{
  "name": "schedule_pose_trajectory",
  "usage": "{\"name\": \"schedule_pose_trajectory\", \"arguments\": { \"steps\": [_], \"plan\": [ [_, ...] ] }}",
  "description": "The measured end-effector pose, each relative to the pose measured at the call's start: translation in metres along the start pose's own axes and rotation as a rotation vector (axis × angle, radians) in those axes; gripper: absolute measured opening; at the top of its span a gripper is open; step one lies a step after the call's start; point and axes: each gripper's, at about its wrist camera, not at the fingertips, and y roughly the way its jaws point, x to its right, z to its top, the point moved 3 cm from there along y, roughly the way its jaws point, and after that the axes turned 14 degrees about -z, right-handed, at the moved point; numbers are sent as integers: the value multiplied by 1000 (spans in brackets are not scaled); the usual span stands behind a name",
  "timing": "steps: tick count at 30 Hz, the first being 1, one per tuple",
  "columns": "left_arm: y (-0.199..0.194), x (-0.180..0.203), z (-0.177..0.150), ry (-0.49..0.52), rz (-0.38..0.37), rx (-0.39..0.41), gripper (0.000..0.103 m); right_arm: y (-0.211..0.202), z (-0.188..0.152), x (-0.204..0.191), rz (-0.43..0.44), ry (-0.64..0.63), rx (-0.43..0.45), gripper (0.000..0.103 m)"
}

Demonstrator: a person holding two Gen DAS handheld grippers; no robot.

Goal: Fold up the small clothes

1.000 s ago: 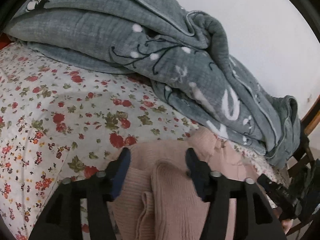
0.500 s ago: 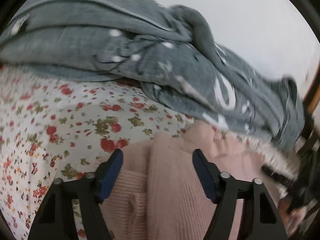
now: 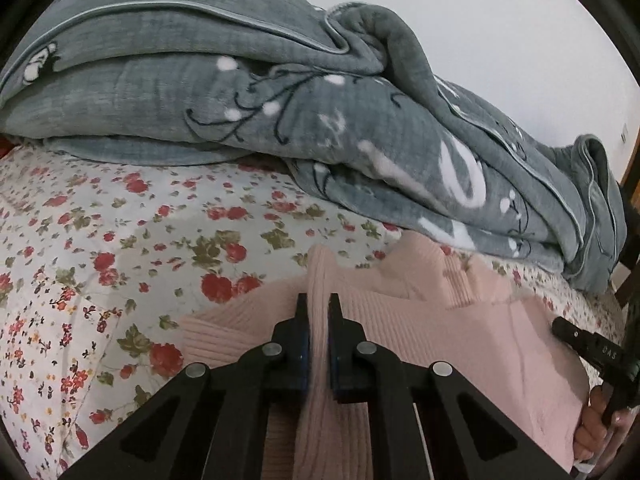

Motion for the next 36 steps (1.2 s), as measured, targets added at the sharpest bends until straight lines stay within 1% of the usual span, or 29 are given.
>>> {"name": "schedule_pose_trajectory", "arguments": {
  "steps": [4,6,7,8,9,11,14,15,16,17,19,20,22,23,24,25,27,30,32,34,36],
  "plan": [
    [-7,2,3,1,-6,44,8,-9,3,5,-9,24,52,14],
    [-8,3,4,7,-2,51,8,-14,4,6,-24,30,84,24],
    [-5,3,4,8,7,33,8,-12,4,6,-47,26,81,33],
    [-1,2,3,2,16,6,8,-8,4,5,-60,19,61,34],
    [6,-1,1,-10,33,-33,8,0,3,3,-68,8,20,34],
    [12,-6,-1,-38,35,-65,8,12,1,3,-82,-1,-39,34],
    [13,-13,-1,-74,24,-74,9,13,0,2,-89,-9,-43,34],
    [13,-13,-2,-75,25,-75,9,13,0,1,-95,-17,-43,34],
    [12,-12,-2,-71,29,-74,10,14,-1,0,-98,-23,-44,26],
    [12,-12,-2,-69,33,-71,10,14,-1,-1,-95,-27,-45,12],
    [7,-10,-1,-61,26,-45,8,13,-1,1,-74,-15,-39,6],
    [2,-9,1,-57,17,-18,8,11,0,2,-57,-2,-26,6],
    [-9,-7,6,-50,6,48,8,0,3,5,-19,32,40,5],
    [-10,-7,7,-49,13,59,8,-7,4,6,-17,37,75,5],
    [-8,-7,6,-51,20,48,8,-10,4,5,-28,31,94,5],
    [-3,-9,5,-59,28,21,8,-10,3,3,-41,18,93,5],
    [5,-15,4,-87,37,-23,8,-2,2,0,-71,-3,54,5],
    [7,-21,3,-121,30,-38,11,9,3,8,-71,33,-13,6],
    [8,-20,2,-117,38,-46,11,15,2,12,-68,56,-49,6],
    [9,-19,1,-104,50,-53,11,14,1,11,-76,52,-50,6],
    [10,-17,-1,-89,64,-65,11,13,1,8,-85,36,-44,9]
  ]
}}
